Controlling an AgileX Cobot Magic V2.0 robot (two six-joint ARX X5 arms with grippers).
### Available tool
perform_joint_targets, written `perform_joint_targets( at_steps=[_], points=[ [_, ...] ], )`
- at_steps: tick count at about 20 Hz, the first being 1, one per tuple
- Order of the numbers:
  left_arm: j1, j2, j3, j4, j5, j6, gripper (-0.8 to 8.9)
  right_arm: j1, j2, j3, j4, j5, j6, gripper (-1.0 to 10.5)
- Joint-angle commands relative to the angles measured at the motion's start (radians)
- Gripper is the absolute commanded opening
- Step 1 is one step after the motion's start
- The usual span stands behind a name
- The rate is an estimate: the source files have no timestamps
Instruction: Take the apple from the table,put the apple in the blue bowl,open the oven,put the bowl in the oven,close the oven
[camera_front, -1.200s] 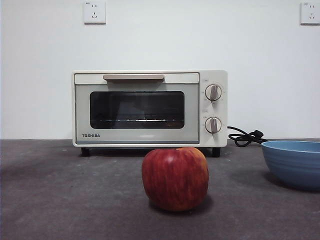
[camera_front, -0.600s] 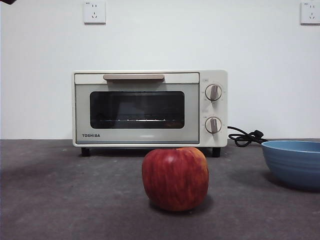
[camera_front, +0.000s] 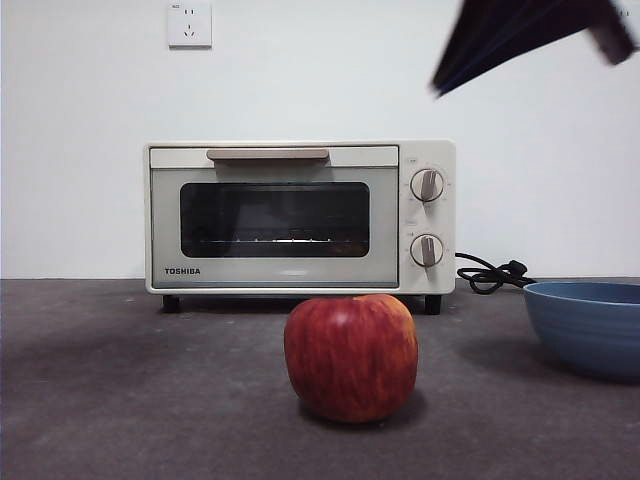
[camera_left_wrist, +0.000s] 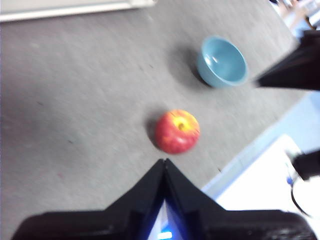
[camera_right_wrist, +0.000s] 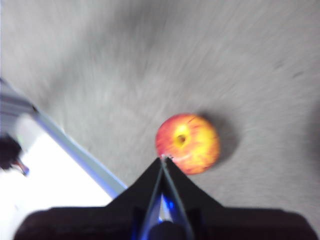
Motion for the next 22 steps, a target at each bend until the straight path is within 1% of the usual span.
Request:
perform_joint_targets(
  at_steps=[1,3,7,8,11,14,17,22],
  points=[
    [-0.024,-0.002,0.0,-0.023,0.005,0.012,-0.05,0.071,0.087,0.04,-0.009,0.03,0.014,1.4],
    [-0.043,-0.002,0.0,-0.045,0.005,0.012,-0.05,0.128,0.177,0.098,-0.023,0.068,0.013,2.8],
    [-0.073,-0.002,0.0,-0.095,0.004,0.012,-0.05,0.179,0.32,0.203,-0.059,0.137,-0.003,6.6],
    [-0.076,-0.002,0.0,-0.1,0.004,0.012,-0.05,0.183,0.35,0.224,-0.073,0.148,-0.02,7.0],
    [-0.084,-0.002,0.0,-0.111,0.004,0.012,-0.05,0.184,0.426,0.261,-0.134,0.19,-0.05,7.0],
    [-0.088,-0.003,0.0,-0.114,0.004,0.013,-0.05,0.183,0.492,0.263,-0.172,0.222,-0.076,7.0],
    [-0.088,-0.003,0.0,-0.114,0.004,0.013,-0.05,0.184,0.55,0.263,-0.158,0.225,-0.098,7.0],
    [-0.088,-0.003,0.0,-0.114,0.004,0.017,-0.05,0.183,0.644,0.263,-0.137,0.22,-0.106,6.9]
  ],
)
